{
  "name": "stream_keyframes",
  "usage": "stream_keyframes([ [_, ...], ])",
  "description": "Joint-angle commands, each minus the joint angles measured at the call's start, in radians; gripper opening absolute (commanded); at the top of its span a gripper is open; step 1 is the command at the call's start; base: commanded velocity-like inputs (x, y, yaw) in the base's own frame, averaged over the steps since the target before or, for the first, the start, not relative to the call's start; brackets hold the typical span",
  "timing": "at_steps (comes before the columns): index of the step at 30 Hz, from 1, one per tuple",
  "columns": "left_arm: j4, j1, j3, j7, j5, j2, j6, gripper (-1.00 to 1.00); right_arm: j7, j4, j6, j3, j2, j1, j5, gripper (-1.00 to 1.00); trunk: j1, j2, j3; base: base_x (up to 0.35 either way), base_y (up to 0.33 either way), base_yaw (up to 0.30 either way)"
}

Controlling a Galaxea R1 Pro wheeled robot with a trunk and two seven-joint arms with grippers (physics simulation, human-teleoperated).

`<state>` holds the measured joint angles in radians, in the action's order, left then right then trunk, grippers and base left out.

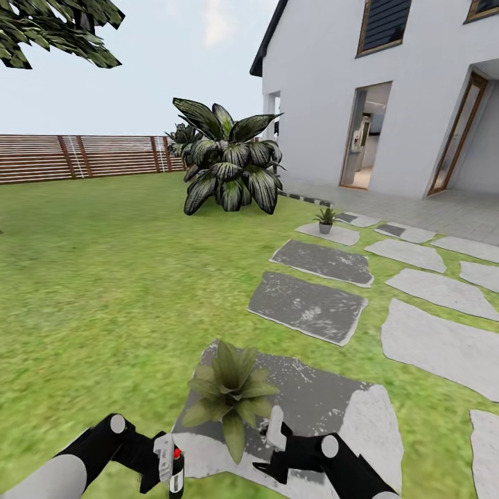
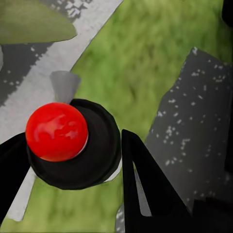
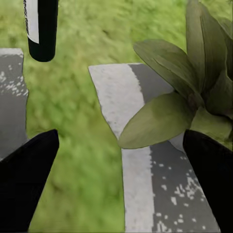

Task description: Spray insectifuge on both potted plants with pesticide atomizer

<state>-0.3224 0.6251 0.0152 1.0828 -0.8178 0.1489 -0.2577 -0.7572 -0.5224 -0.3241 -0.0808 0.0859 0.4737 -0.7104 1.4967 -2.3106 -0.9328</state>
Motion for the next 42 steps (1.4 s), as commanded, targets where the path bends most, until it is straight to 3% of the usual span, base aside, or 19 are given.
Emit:
stream_keyframes([
  [1, -0.002, 0.000, 0.002, 0.001, -0.013, -0.010, -0.005, -1.00, -0.001, -0.002, -0.006, 0.001, 0.002, 0.000, -0.010, -1.00, 0.000, 0.000, -0.001, 0.000, 0.000, 0.000],
  [3, -0.003, 0.001, 0.002, -0.004, -0.024, -0.038, -0.005, -1.00, -0.013, -0.011, -0.006, 0.001, 0.021, 0.000, -0.011, -1.00, 0.000, 0.000, -0.001, 0.000, 0.000, 0.000],
  [7, -0.006, 0.001, 0.002, -0.009, -0.028, -0.066, -0.005, -1.00, -0.022, -0.014, -0.006, -0.009, 0.032, 0.000, -0.015, -1.00, 0.000, 0.000, -0.001, 0.000, 0.000, 0.000],
  [8, -0.013, 0.001, 0.002, -0.031, -0.029, -0.085, -0.006, -1.00, -0.043, -0.015, -0.006, -0.012, 0.035, 0.000, -0.015, -1.00, 0.000, 0.000, -0.001, 0.000, 0.000, 0.000],
  [12, -0.026, 0.001, 0.002, -0.048, -0.035, -0.102, -0.006, -1.00, -0.094, -0.043, -0.006, -0.012, 0.040, 0.000, -0.015, -1.00, 0.000, 0.000, -0.001, 0.000, 0.000, 0.000],
  [30, -0.025, -0.009, -0.001, -0.091, -0.081, -0.113, -0.010, -1.00, -0.103, -0.067, -0.006, -0.013, 0.057, 0.001, -0.015, -1.00, 0.000, 0.000, -0.001, 0.000, 0.000, 0.000],
  [36, -0.020, -0.011, -0.001, -0.123, -0.118, -0.139, -0.015, -1.00, -0.103, -0.071, -0.006, -0.012, 0.057, 0.001, -0.015, -1.00, 0.000, 0.000, -0.001, 0.000, 0.000, 0.000],
  [42, -0.021, -0.011, -0.001, -0.124, -0.123, -0.149, -0.021, -1.00, -0.103, -0.070, -0.006, -0.012, 0.057, 0.001, -0.015, -1.00, 0.000, 0.000, -0.001, 0.000, 0.000, 0.000],
])
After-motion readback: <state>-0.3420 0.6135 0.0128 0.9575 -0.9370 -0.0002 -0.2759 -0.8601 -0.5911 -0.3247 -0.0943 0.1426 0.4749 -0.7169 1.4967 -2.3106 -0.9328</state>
